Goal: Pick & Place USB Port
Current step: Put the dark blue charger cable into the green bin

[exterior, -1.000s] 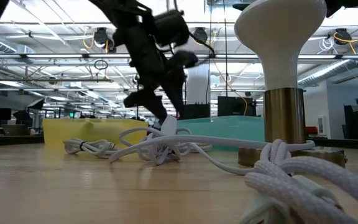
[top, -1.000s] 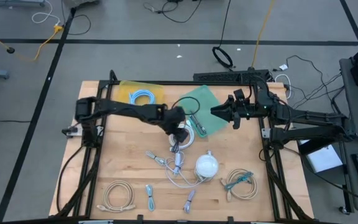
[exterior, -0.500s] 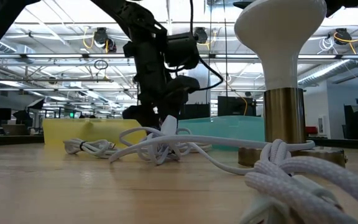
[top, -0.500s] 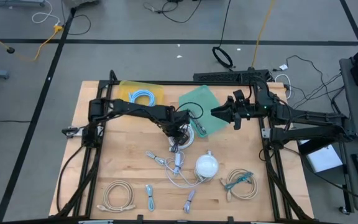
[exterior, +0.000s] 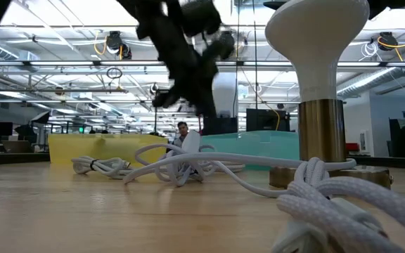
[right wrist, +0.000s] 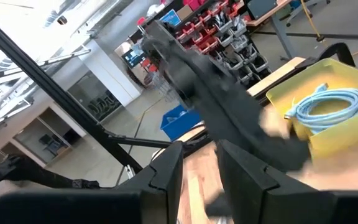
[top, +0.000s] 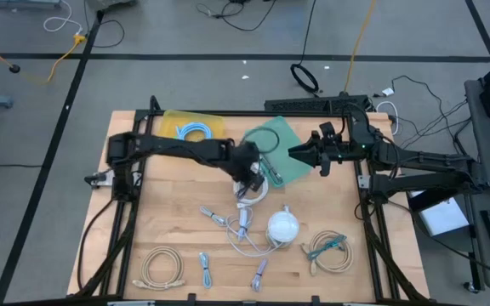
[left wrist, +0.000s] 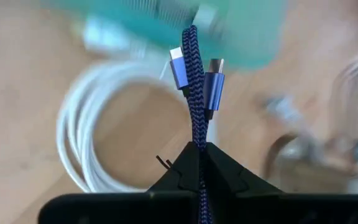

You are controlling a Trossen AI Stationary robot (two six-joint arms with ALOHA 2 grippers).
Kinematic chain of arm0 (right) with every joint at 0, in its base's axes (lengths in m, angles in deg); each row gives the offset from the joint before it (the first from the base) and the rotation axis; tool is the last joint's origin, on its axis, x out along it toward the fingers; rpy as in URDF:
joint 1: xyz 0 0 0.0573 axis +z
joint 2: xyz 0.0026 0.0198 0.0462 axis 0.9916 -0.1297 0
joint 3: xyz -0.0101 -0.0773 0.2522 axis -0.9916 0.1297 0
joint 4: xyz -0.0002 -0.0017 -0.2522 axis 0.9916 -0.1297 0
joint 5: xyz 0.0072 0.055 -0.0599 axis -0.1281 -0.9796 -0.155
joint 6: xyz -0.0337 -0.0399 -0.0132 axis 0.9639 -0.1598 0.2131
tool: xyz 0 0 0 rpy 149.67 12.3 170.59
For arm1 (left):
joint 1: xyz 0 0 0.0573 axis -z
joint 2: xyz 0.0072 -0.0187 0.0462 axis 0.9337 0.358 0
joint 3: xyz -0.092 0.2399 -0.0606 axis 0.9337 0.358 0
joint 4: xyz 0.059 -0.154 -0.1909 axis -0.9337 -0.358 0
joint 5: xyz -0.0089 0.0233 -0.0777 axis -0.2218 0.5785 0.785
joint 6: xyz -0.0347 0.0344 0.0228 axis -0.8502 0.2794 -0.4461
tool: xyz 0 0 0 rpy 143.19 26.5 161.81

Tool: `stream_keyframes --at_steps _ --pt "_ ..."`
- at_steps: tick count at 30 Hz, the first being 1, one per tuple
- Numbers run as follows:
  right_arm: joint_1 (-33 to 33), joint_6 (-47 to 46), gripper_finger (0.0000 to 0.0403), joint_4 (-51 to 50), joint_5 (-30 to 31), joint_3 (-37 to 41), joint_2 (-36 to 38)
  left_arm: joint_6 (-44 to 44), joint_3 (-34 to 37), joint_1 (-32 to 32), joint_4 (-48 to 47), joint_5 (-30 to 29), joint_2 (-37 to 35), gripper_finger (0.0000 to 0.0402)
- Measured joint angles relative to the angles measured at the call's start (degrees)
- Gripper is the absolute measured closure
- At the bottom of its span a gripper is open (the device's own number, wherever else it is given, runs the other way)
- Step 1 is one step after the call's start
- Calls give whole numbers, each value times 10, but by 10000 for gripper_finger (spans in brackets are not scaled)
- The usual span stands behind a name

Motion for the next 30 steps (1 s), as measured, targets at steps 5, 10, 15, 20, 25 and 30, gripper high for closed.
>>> stream_keyframes --at_steps 5,10,15,20,25,30 --pt "0 -4 310 14 1 0 0 8 0 -4 79 -117 -96 398" --pt "0 -24 310 96 8 0 -5 30 -2 -13 214 -171 -138 398" --pt "0 -63 309 187 19 -1 -25 23 -1 -26 283 -169 -132 398" --pt "3 -72 307 164 18 0 -53 14 0 -24 330 -166 -126 398" --pt "7 -87 301 184 17 0 -72 12 -1 -23 423 -154 -129 398" --pt "1 -90 300 209 17 0 -81 8 -1 -22 408 -133 -128 398"
